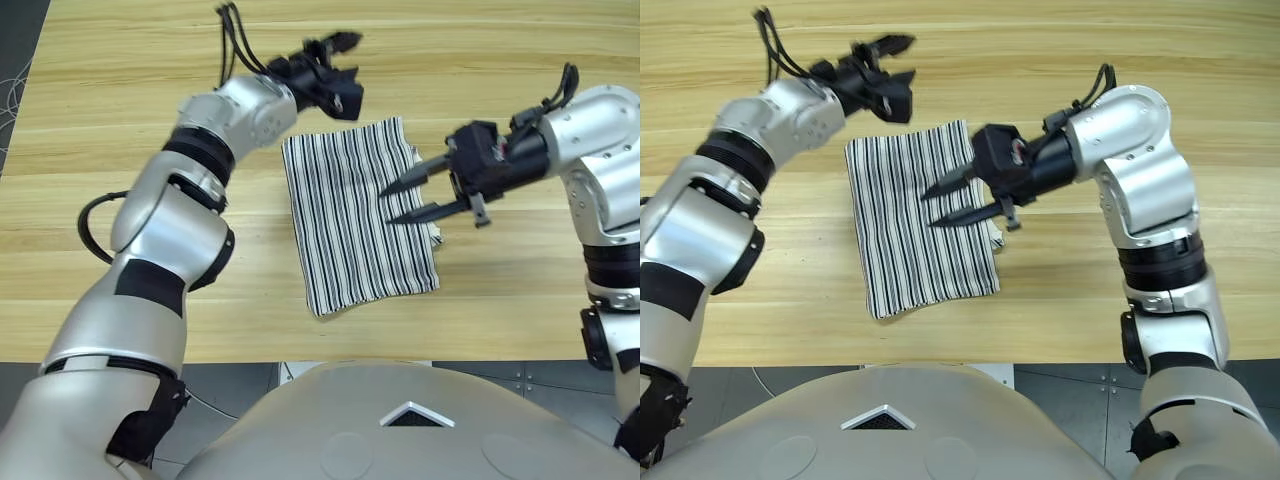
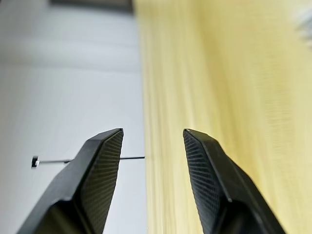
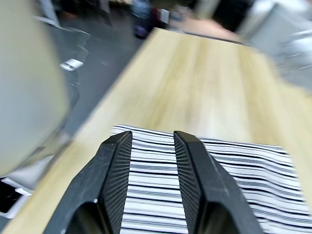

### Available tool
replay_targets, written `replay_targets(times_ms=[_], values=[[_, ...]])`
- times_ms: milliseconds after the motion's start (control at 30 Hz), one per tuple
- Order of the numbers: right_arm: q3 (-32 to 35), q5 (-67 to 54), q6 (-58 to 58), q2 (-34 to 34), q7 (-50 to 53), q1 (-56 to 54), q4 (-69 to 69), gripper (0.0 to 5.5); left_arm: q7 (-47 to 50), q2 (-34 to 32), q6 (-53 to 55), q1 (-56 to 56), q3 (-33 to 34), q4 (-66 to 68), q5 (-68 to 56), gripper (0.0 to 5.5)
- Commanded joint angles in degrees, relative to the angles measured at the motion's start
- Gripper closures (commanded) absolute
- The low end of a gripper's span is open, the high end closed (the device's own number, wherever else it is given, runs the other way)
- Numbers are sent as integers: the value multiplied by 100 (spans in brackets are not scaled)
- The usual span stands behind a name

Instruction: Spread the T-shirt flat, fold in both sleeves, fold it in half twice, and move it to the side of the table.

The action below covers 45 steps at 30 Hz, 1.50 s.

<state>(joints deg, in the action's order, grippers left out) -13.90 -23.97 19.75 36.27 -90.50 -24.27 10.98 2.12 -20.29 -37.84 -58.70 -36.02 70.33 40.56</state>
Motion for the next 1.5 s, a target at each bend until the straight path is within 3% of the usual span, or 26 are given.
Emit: replay_targets(times_ms=[33, 100, 200, 300, 400, 567, 867, 933, 1067, 1167, 1500], values=[[199, -373, -389, -11, -161, -67, -43, 393, -406, -225, -322, -228, 393, -257, -396, 320], [218, -328, -608, -9, -122, -78, -260, 393, -546, -427, -568, -148, 504, -393, -494, 320], [343, 529, -1557, -31, 622, -77, -1349, 393, -911, -1341, -1315, 578, 649, -905, -649, 320], [645, 2137, -3947, -158, 2692, -197, -2803, 393, -912, -2653, -1873, 1841, 835, -2041, -497, 320], [481, 2883, -5528, 57, 3283, -30, -3601, 393, -170, -3641, -1971, 3034, 966, -3865, 743, 320], [29, 3784, -6793, 424, 3591, -38, -4028, 307, -436, -4556, -1891, 4552, 1486, -5598, 874, 258], [-773, 6070, -8357, 1002, 4904, -282, -4796, 149, -966, -4449, -1689, 5211, 1684, -6013, 549, 123], [-989, 6870, -8505, 1063, 5556, -442, -4864, 146, -942, -4283, -1678, 5250, 1598, -5913, 656, 96], [-1642, 8380, -8596, 1116, 7051, -860, -5179, 146, -1136, -4092, -1818, 5495, 1465, -6016, 435, 96], [-2066, 8823, -8686, 986, 7836, -984, -5360, 146, -1485, -3934, -1901, 5604, 1268, -6053, 164, 96], [-2719, 8607, -9143, 1101, 8202, -713, -5051, 146, -2495, -3721, -1935, 5629, 953, -6337, -573, 96]])
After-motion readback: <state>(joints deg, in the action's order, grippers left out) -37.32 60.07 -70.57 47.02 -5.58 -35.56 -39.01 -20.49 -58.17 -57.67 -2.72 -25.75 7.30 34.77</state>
